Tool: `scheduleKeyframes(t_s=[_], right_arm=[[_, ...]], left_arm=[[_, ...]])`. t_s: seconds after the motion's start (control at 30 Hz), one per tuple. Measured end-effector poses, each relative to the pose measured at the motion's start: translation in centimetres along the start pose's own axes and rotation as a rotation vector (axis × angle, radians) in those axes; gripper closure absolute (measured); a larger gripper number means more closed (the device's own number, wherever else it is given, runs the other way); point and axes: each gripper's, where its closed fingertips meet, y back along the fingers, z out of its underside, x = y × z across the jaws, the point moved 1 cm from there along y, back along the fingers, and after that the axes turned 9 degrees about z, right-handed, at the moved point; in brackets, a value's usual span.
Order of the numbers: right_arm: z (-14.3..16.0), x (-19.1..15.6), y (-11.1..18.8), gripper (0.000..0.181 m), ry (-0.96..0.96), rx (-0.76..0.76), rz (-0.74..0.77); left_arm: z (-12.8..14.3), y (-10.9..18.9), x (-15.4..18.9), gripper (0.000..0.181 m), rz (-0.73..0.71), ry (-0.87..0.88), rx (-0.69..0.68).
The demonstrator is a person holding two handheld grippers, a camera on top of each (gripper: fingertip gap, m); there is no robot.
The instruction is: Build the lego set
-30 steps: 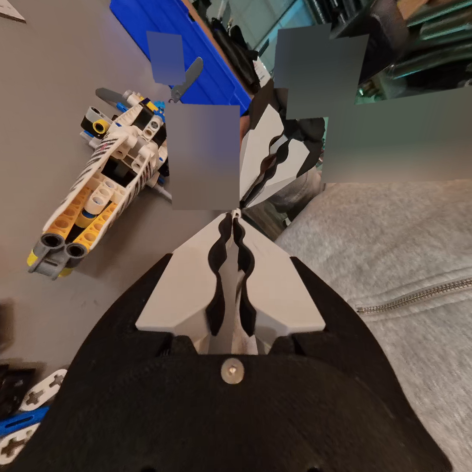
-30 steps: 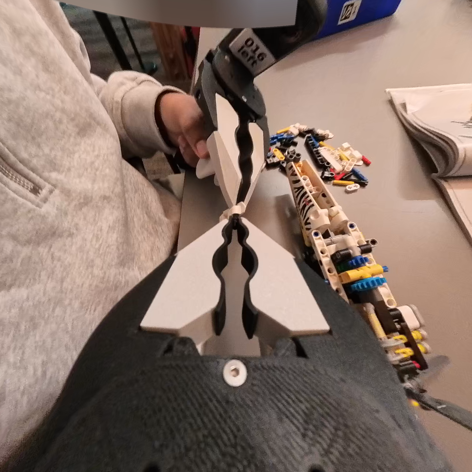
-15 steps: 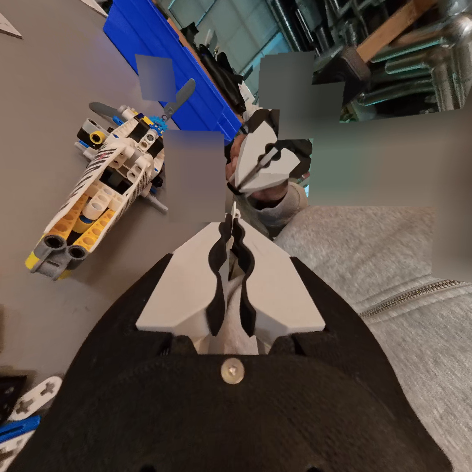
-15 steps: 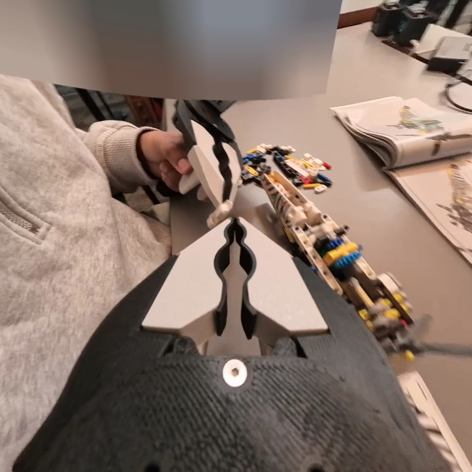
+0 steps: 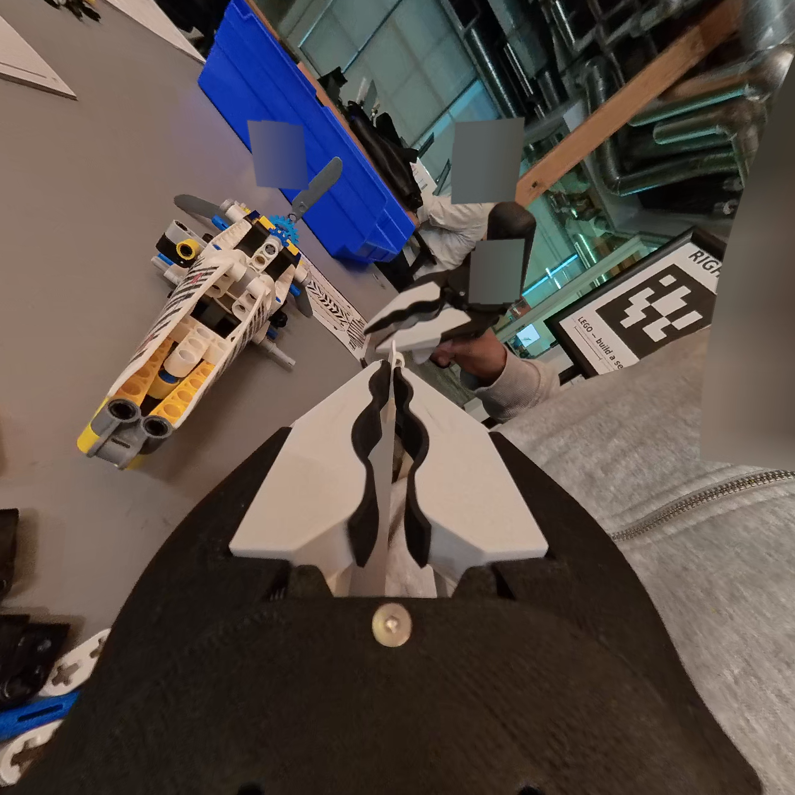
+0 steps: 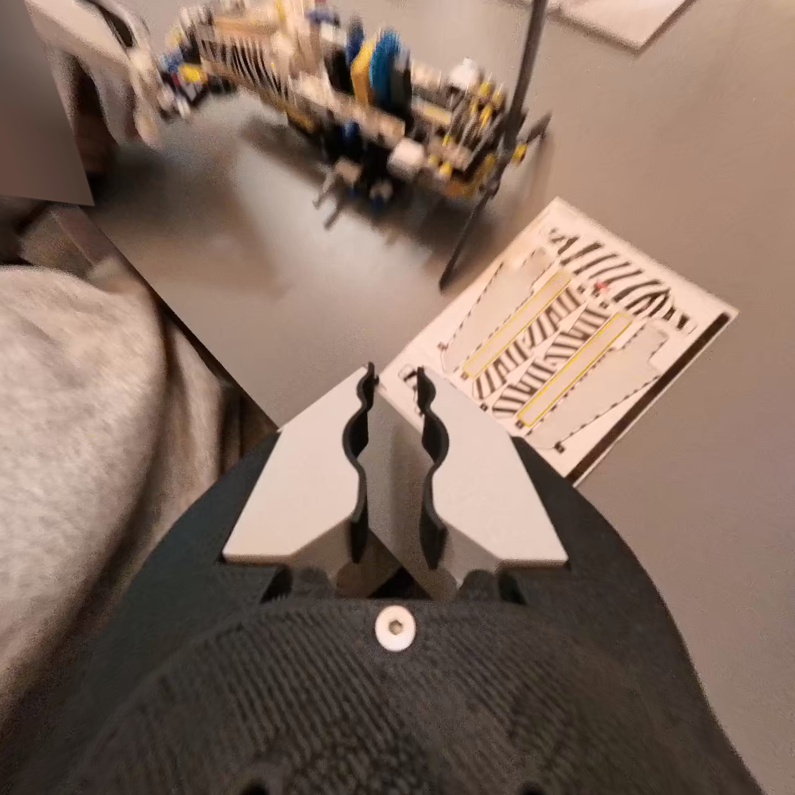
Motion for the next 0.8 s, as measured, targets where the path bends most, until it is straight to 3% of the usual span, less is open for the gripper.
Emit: scheduleKeyframes(t_s=[0.1, 0.33, 0.63, 0.8], right_arm=[[1.7, -0.6, -0.7, 0.159, 0.112, -0.044, 0.016], [1.6, -2.0, -0.7, 0.163, 0.239, 0.016, -0.039], [0.9, -2.7, -0.6, 0.164, 0.158, -0.007, -0.001], [1.5, -2.7, -1.2, 0.175, 0.164, -0.026, 0.088]], left_arm=[[0.1, -0.1, -0.1, 0.181, -0.007, -0.006, -0.009], [0.2, -0.2, -0.1, 0.181, -0.006, -0.008, -0.014], [0.1, 0.0, 0.0, 0.181, -0.006, -0.012, -0.005], [0.0, 0.0, 0.0, 0.181, 0.003, -0.009, -0.001]])
